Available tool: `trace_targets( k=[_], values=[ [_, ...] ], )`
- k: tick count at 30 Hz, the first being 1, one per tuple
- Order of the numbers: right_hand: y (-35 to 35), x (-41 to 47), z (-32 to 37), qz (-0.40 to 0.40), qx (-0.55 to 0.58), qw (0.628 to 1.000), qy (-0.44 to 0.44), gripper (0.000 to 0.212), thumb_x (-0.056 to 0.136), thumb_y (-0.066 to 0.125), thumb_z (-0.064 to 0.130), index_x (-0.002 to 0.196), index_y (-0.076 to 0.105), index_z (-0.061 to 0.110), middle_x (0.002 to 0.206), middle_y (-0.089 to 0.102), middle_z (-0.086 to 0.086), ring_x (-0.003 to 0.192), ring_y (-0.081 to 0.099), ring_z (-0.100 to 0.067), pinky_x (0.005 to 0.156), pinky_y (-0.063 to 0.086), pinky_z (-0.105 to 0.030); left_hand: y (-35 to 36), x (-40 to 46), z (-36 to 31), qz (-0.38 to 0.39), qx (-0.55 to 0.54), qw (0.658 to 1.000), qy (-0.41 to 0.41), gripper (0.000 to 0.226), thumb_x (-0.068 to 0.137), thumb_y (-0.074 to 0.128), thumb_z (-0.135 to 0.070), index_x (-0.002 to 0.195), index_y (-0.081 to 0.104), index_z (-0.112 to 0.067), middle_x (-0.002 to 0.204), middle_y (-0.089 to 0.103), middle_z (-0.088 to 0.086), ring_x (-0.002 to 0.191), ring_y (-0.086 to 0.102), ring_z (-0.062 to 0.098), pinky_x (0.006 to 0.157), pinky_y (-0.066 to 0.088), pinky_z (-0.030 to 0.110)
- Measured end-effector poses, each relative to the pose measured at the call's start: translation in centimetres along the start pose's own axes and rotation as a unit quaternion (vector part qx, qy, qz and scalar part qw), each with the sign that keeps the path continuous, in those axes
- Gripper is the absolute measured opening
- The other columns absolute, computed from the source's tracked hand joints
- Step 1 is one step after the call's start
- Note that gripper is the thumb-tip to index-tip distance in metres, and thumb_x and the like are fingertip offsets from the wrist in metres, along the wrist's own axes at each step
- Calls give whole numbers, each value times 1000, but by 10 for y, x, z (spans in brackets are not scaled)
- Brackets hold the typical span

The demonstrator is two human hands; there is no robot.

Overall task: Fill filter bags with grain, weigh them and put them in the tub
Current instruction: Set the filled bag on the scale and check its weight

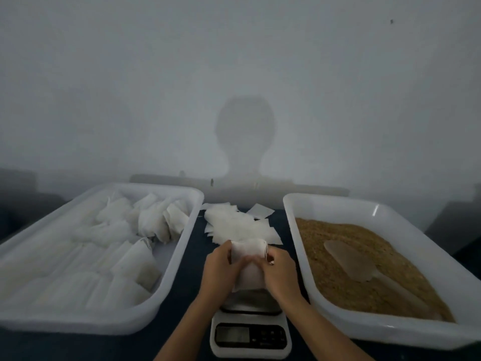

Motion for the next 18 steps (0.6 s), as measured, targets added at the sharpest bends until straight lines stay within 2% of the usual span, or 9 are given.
trace_targets(
  k=[3, 5, 6, 8, 9, 12, 13, 16, 18],
  values=[
    [0, -1, -12, -23, -48, 999, -2, 22, 91, 59, 24, 86, 65, 4, 83, 65, -6, 77, 60, -20, 70, 48, -36, 11, -3, 6, -8, 22, 1000, -4, 30, 81, 71, -32, 69, 44, -24, 62, 47, -7, 54, 39, 2, 52, 36, 12],
    [-1, -4, -16, -37, -77, 996, -11, 23, 91, 59, 26, 83, 64, 5, 79, 64, -4, 75, 58, -18, 65, 41, -31, 15, -4, 3, -13, 55, 998, 26, 25, 82, 70, -32, 74, 49, -22, 65, 43, -10, 56, 38, 1, 52, 33, 11],
    [-1, -4, -17, -42, -81, 996, -20, 24, 90, 60, 26, 81, 63, 4, 78, 63, -3, 73, 57, -18, 63, 38, -30, 15, -4, -1, -20, 79, 996, 47, 20, 81, 71, -32, 83, 54, -20, 70, 42, -12, 60, 39, 0, 55, 32, 10],
    [0, -4, -19, -45, -82, 995, -44, 24, 89, 63, 24, 74, 59, 6, 78, 57, -3, 73, 53, -18, 63, 35, -28, 9, -3, -6, -43, 110, 989, 88, 28, 79, 73, -29, 100, 60, -18, 80, 42, -16, 75, 42, 1, 68, 31, 11],
    [0, -4, -20, -42, -75, 995, -53, 21, 89, 63, 21, 73, 57, 9, 80, 54, -1, 75, 51, -17, 64, 33, -25, 7, -3, -7, -50, 117, 986, 104, 31, 77, 75, -28, 102, 60, -17, 85, 45, -17, 82, 42, 4, 74, 34, 16],
    [-1, -1, -32, -27, 37, 998, -33, 5, 92, 57, 13, 91, 61, 11, 99, 53, -1, 93, 54, -15, 74, 35, -9, -4, 0, 3, -59, 83, 991, 85, 26, 79, 73, -28, 99, 58, -19, 90, 54, -15, 90, 45, 6, 77, 36, 19],
    [0, -3, -38, -21, 87, 996, -18, 10, 94, 54, 13, 100, 62, 11, 106, 55, -1, 100, 54, -14, 81, 37, -6, -10, 2, 10, -66, 43, 995, 64, 21, 81, 71, -26, 97, 58, -21, 89, 56, -15, 89, 48, 6, 74, 39, 16],
    [5, -11, -54, 2, 190, 982, 16, 27, 98, 44, 17, 122, 57, 13, 124, 56, 2, 118, 51, -8, 102, 39, -21, -27, 6, 40, -88, -64, 994, -9, 6, 90, 60, -21, 96, 57, -20, 88, 60, -10, 86, 56, 3, 67, 43, 8],
    [6, -15, -59, 15, 245, 969, 33, 32, 100, 38, 20, 127, 53, 14, 126, 56, 5, 117, 52, 0, 98, 41, -15, -31, 4, 59, -93, -114, 988, -55, 4, 93, 55, -17, 96, 58, -17, 91, 63, -6, 86, 58, 6, 69, 41, 8]
  ],
)
Point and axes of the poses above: each hand's wrist, its own x-axis towards the middle knuckle, its own y-axis out of the palm, z = x × y, the point moved 10 cm from there along x, towards the middle knuckle
